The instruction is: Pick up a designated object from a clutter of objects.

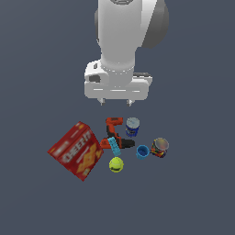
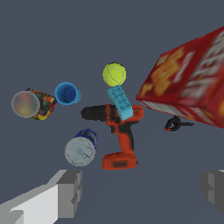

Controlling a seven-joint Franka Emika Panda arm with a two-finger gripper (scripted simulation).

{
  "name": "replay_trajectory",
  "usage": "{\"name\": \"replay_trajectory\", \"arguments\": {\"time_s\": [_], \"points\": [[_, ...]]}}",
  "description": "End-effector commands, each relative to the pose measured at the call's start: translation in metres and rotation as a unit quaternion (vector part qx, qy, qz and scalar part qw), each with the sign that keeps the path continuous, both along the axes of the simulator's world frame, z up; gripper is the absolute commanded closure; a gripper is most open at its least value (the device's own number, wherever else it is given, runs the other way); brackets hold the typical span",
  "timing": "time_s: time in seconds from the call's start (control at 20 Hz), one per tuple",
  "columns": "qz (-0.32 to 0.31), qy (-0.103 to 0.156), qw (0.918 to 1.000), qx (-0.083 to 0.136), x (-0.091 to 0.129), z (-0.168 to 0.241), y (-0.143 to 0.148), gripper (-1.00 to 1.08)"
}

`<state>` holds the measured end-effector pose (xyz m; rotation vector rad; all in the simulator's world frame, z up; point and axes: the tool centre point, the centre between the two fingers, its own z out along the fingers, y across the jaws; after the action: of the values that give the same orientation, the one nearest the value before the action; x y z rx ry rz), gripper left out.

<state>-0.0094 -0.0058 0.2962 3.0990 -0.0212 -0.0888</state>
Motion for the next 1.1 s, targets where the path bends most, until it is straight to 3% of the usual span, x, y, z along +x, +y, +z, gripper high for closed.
{"name": "replay_trajectory", "arguments": {"time_s": [0.0, 0.5, 1.05], "points": [[-0.001, 0.0, 1.0, 0.0, 0.0, -0.002, 0.001, -0.92], [-0.014, -0.007, 0.9999, 0.002, -0.004, -0.039, 0.02, -0.92], [-0.048, -0.021, 0.9986, 0.01, -0.027, -0.118, 0.061, -0.92]]}}
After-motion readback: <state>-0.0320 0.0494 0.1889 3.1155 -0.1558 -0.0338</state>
